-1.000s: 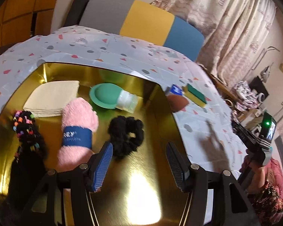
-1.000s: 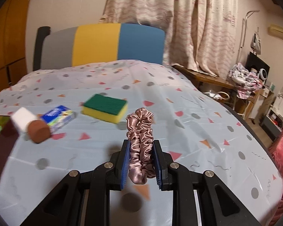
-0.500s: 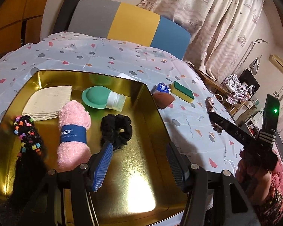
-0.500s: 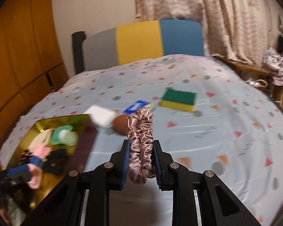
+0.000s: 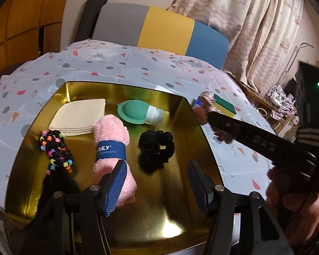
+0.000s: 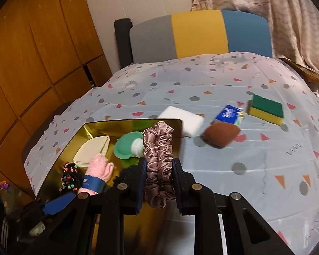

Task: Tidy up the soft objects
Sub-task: 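Lower the satin scrunchie into the gold tray and open the right gripper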

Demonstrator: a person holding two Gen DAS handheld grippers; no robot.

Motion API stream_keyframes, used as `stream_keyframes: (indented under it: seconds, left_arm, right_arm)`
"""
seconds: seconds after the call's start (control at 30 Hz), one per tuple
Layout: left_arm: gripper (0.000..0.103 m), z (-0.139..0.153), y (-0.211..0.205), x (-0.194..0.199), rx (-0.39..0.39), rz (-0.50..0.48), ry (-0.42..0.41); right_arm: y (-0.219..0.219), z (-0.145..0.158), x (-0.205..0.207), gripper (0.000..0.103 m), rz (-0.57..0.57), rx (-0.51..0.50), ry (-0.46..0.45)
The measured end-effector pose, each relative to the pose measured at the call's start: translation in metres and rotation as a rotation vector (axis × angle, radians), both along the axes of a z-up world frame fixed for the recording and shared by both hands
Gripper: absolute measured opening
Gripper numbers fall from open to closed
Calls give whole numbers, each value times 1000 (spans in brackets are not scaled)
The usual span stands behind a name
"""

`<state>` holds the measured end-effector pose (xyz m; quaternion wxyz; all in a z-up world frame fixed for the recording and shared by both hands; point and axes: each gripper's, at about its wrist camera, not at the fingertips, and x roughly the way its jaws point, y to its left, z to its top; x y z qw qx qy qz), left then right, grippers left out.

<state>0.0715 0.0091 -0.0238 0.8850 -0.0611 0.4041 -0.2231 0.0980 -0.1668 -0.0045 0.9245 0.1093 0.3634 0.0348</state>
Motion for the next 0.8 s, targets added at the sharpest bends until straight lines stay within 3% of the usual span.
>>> stream_keyframes:
  seconds: [0.5, 0.57, 0.63, 0.8]
  left_arm:
    - [59, -3, 18, 9, -29, 73, 34]
    - [59, -3, 17, 8, -29, 69, 30]
    - [59, -3, 15, 6, -29, 61, 30]
    - [59, -2, 13, 5, -31, 56, 29]
  right_arm:
    - [20, -20, 62, 28, -24, -57, 95]
    - [15, -22, 67, 36, -25, -34, 115]
    - [11, -21, 65, 43, -38, -24, 107]
    - [1, -12, 50, 44, -63, -22, 48]
